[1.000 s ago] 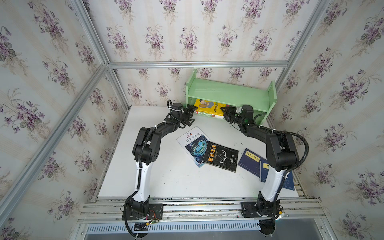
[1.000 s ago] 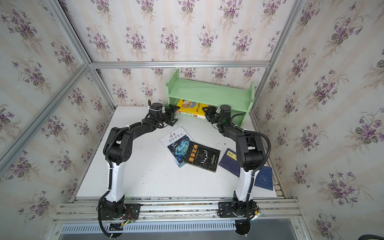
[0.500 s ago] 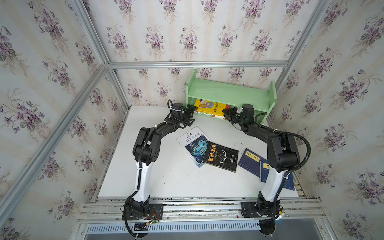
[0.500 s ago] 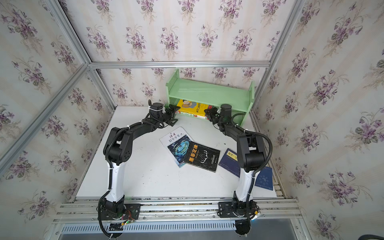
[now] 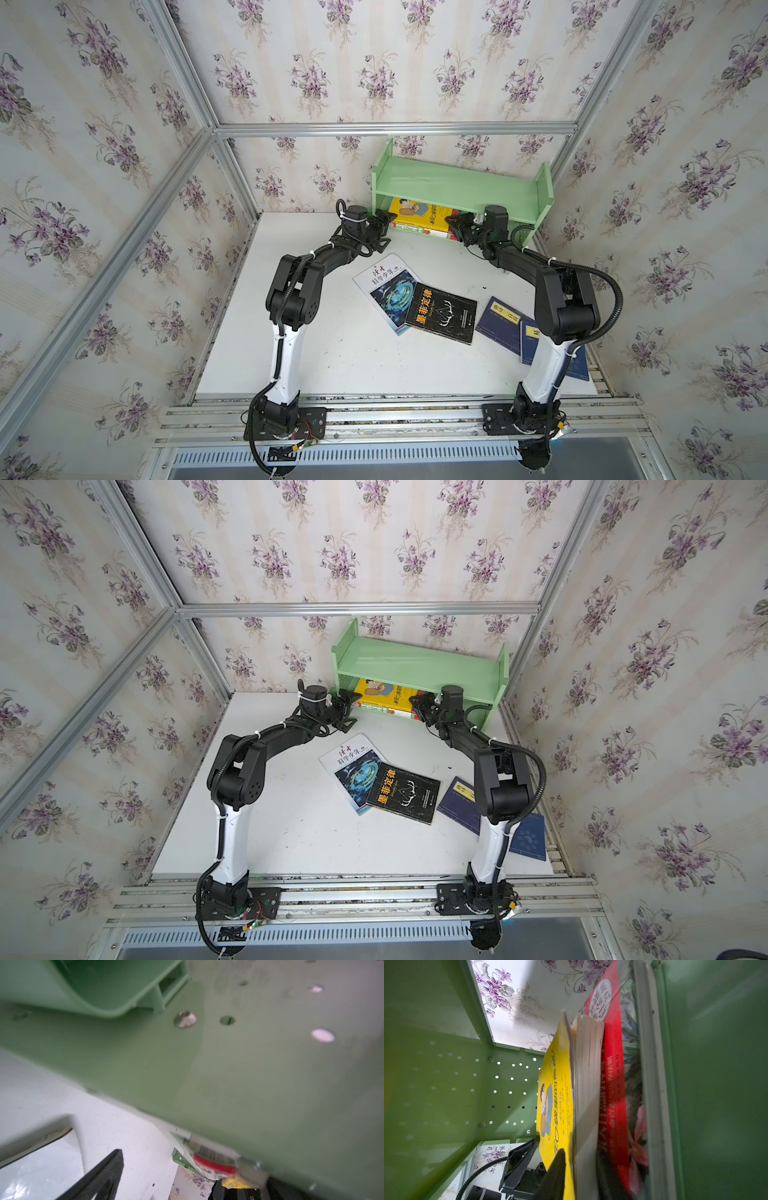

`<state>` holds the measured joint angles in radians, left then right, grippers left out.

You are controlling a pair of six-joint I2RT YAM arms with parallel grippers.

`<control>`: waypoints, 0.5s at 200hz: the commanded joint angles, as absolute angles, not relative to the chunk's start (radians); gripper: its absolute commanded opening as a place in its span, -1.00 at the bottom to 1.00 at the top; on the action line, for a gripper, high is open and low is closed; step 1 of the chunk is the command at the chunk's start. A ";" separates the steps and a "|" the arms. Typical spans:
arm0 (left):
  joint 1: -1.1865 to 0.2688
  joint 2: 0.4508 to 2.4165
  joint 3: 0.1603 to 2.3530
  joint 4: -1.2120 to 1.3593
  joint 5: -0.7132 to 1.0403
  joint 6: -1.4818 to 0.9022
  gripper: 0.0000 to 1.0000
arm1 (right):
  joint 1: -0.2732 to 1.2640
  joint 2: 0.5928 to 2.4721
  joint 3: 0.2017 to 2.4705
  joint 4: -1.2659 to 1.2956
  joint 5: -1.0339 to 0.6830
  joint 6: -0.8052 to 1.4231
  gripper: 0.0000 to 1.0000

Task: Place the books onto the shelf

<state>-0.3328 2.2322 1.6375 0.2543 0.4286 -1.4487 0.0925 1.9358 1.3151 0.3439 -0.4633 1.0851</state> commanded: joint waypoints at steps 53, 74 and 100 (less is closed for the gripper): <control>-0.335 2.220 1.629 0.191 0.434 -1.463 0.99 | 0.091 1.890 1.327 0.250 -0.416 0.989 0.00; -0.334 2.211 1.623 0.202 0.432 -1.463 0.99 | 0.092 1.884 1.332 0.231 -0.415 0.971 0.00; -0.333 2.192 1.609 0.256 0.432 -1.448 0.99 | 0.091 1.892 1.335 0.245 -0.434 0.974 0.00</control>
